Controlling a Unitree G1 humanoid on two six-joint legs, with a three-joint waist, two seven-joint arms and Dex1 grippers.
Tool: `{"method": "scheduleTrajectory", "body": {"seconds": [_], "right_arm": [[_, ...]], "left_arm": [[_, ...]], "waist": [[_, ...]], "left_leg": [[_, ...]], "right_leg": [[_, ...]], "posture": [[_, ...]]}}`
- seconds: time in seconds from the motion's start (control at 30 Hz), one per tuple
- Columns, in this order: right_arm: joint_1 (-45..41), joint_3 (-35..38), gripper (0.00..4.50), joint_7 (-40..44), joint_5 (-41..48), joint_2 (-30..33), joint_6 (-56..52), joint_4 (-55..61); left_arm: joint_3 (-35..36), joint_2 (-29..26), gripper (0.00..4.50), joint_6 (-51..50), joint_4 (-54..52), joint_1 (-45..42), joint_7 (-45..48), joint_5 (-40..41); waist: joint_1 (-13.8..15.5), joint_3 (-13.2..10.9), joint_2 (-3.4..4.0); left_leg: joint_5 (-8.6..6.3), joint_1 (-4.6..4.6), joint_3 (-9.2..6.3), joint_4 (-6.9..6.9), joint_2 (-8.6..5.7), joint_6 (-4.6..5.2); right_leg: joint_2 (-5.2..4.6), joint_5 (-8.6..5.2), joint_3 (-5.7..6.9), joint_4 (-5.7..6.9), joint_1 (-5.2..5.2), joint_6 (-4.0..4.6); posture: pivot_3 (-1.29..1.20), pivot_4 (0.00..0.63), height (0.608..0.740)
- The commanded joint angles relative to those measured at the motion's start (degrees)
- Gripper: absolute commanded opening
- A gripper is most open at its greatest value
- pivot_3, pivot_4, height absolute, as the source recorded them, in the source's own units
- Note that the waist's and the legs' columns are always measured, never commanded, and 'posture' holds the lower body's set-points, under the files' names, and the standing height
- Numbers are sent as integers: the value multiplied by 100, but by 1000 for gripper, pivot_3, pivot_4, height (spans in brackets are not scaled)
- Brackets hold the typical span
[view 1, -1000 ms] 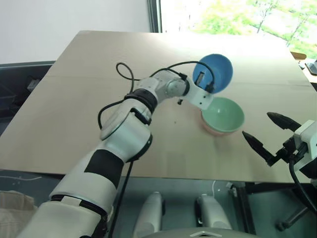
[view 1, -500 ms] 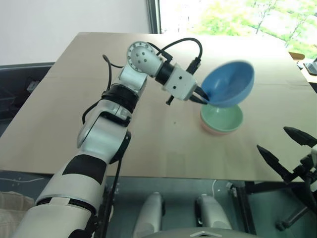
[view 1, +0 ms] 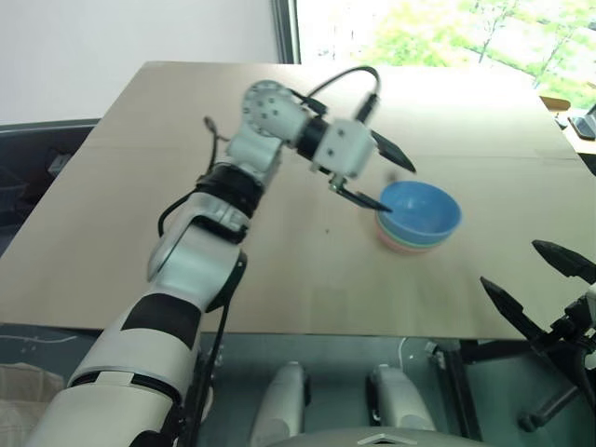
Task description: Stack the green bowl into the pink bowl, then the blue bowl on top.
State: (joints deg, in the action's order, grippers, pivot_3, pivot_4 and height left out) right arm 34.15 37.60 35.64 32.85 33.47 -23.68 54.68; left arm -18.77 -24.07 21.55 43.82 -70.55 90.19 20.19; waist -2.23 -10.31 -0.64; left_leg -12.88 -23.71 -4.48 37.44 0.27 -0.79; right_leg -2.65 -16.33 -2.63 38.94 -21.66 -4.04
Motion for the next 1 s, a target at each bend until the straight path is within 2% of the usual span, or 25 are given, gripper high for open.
{"method": "scheduleTrajectory", "body": {"seconds": [0.03,0.17,0.23,0.27,0.4,0.57,0.73,1.0], "right_arm": [[-94,95,4500,168,155,167,52,-116],[-367,158,4500,635,291,603,34,-675],[-489,273,4500,867,365,820,26,-967],[-517,340,4500,960,394,896,23,-1080],[-553,583,4500,1228,432,1026,76,-1461],[-620,606,4500,1456,505,1138,2,-1683],[-832,462,4500,1548,546,1278,-99,-1820],[-980,382,4500,1598,598,1329,-290,-1796]], "left_arm": [[447,-354,3302,-1230,-1173,487,-315,256],[1056,-1156,3302,-2987,-2867,2072,-1003,718],[1373,-1543,3302,-3426,-3593,2907,-1252,851],[1543,-1663,3302,-3615,-3867,3206,-1397,936],[2152,-2065,3302,-4255,-4726,4159,-1916,1163],[2809,-2165,3302,-4788,-5460,5198,-2581,1411],[3123,-2177,3302,-4903,-5848,5911,-2884,1453],[3331,-2343,3302,-4886,-5956,6430,-2884,1441]], "waist": [[3,-1,-1],[-23,2,5],[-73,6,14],[-43,4,11],[155,2,0],[185,4,2],[154,5,2],[164,5,1]], "left_leg": [[0,-2,-1,1,0,0],[0,1,2,0,3,0],[0,6,5,-4,8,0],[0,27,13,-17,19,0],[0,8,-2,-2,15,-1],[0,10,5,-2,12,0],[0,13,4,-4,13,0],[-1,14,9,-6,11,0]], "right_leg": [[0,0,1,-2,0,0],[-3,1,-2,-2,1,0],[0,0,-4,-2,1,1],[4,1,-38,0,4,2],[0,0,4,-1,7,3],[-11,0,-1,-8,12,3],[-5,0,1,-6,11,4],[-5,0,-3,-7,11,4]], "posture": [[0,150,740],[0,150,740],[0,150,740],[0,150,740],[0,150,740],[0,150,740],[0,150,740],[0,150,740]]}}
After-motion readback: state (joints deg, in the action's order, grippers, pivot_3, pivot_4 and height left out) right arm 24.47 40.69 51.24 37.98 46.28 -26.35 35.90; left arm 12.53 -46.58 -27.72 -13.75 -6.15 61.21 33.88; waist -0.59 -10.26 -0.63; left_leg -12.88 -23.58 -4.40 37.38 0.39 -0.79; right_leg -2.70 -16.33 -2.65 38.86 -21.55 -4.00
